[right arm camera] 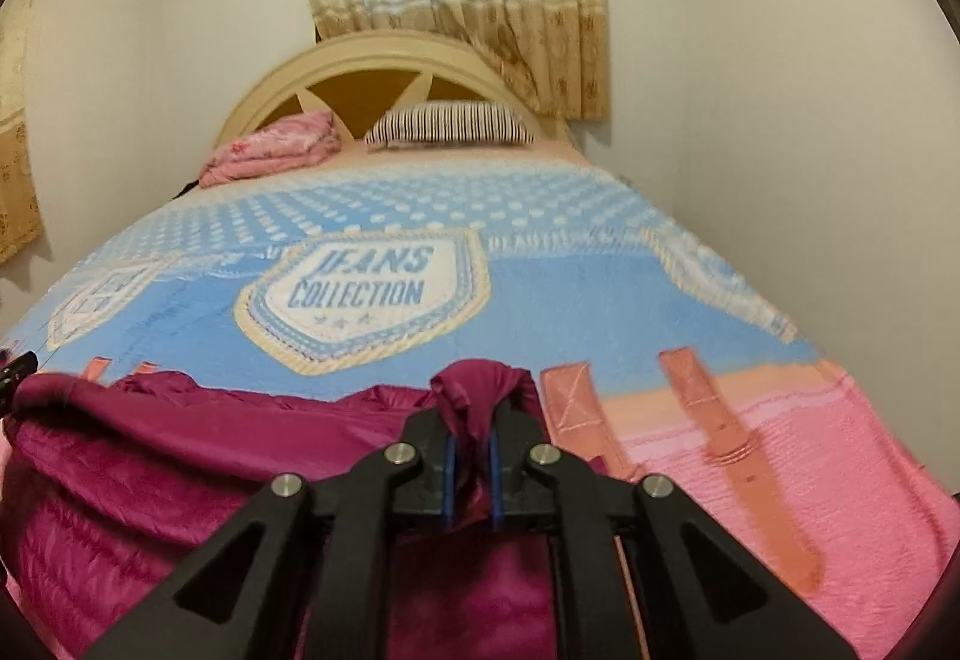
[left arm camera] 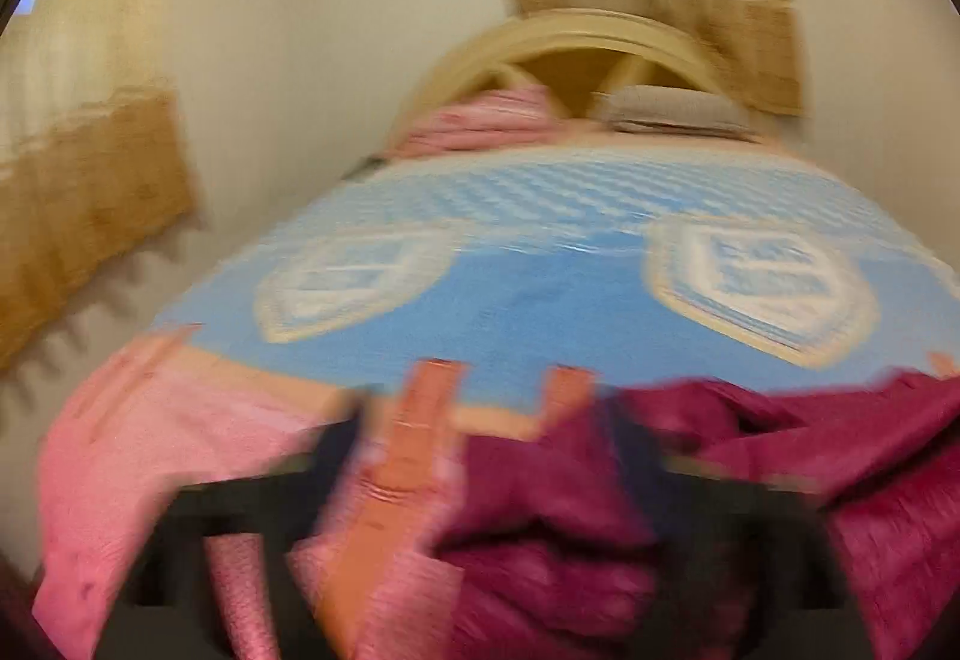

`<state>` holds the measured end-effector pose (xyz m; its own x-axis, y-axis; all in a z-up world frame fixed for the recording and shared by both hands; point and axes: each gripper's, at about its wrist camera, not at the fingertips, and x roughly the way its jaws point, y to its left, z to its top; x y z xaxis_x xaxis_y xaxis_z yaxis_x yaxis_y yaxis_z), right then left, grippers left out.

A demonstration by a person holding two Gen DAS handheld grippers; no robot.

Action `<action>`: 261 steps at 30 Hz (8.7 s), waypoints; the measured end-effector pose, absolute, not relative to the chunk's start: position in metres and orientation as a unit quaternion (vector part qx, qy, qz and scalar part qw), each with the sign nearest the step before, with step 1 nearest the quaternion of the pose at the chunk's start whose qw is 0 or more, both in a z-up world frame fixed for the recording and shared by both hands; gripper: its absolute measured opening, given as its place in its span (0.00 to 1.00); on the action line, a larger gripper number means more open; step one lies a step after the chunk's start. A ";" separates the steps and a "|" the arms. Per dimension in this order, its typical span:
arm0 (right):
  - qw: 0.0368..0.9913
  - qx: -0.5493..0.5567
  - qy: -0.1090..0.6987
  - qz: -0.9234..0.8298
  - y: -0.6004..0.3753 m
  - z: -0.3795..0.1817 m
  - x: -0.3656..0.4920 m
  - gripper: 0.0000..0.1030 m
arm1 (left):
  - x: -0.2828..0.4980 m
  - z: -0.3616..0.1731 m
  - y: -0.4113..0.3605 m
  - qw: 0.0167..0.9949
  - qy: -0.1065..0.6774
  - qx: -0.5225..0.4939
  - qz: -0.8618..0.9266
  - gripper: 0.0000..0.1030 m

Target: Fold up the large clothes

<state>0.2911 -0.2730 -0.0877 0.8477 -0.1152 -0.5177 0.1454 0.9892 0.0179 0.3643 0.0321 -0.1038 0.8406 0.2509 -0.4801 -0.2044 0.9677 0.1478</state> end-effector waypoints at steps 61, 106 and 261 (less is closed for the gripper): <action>0.920 -0.001 0.377 -0.103 -0.236 -0.162 0.361 0.92 | 0.432 -0.177 -0.060 0.926 0.334 0.127 0.123 0.99; 0.892 -0.003 0.437 -0.120 -0.243 -0.183 0.377 0.99 | 0.445 -0.193 -0.061 0.906 0.380 0.144 0.117 0.99; 0.891 -0.012 0.404 -0.206 -0.350 -0.175 0.179 0.99 | 0.178 -0.088 -0.233 0.932 0.213 0.260 -0.137 0.78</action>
